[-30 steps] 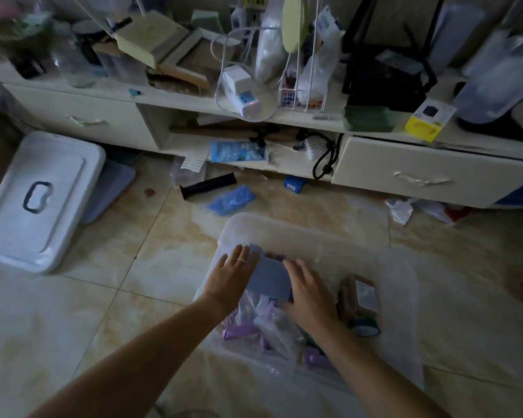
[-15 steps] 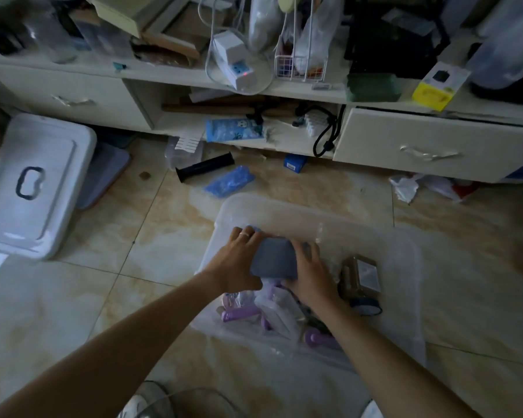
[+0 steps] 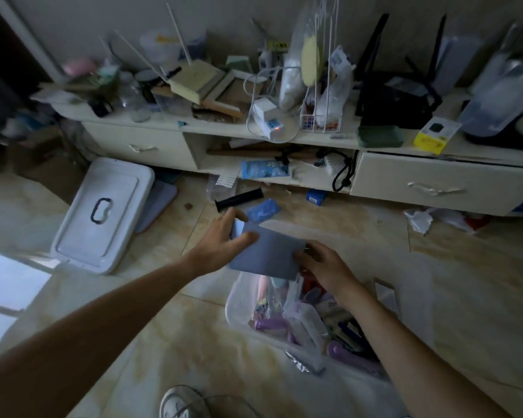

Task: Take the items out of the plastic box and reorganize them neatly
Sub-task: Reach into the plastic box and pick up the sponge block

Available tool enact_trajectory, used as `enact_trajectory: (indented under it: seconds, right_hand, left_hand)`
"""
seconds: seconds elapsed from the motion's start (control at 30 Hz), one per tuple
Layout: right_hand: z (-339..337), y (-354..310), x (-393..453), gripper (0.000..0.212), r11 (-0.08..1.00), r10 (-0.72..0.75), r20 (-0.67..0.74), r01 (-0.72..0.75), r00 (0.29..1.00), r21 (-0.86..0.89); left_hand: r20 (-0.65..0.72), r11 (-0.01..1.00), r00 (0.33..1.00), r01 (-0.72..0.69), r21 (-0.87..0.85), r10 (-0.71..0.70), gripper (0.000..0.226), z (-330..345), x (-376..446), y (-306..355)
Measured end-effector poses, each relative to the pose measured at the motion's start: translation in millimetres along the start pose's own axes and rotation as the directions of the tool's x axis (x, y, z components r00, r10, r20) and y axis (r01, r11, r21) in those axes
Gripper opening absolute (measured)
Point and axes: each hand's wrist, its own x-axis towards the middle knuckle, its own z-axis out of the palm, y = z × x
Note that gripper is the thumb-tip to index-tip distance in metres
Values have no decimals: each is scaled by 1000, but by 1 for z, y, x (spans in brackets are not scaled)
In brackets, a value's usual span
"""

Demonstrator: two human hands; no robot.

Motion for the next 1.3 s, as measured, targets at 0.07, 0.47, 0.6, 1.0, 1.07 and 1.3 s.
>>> enact_trajectory:
  seconds: [0.07,0.47,0.6,1.0,1.07,1.3]
  right_hand:
    - [19,-12,7,28,1000,3,16,-3,1000,24]
    - [49,49,84,7,920,4,-178,-73,984,-386]
    - [23,72,107,2,759,13,-53,-45,998,-650]
    - [-11,108,121,7,608,-21,83,79,996,-790]
    - [-7,112,122,10,607,-30,74,77,997,-791]
    - [11,117,120,27,549,-122,30,93,992,-831]
  left_hand:
    - [-104,1000,994,-25,18,26,37,-16,-1,-10]
    - [-412,888,876,379,261,-252,66,0,56,-130]
    - [-275,803,883,463,375,-380,72,44,102,-153]
    - [-155,736,863,493,464,-481,79,107,168,-170]
    - [-149,732,860,496,466,-488,80,110,167,-173]
    - [-129,712,830,535,454,-542,92,118,161,-182]
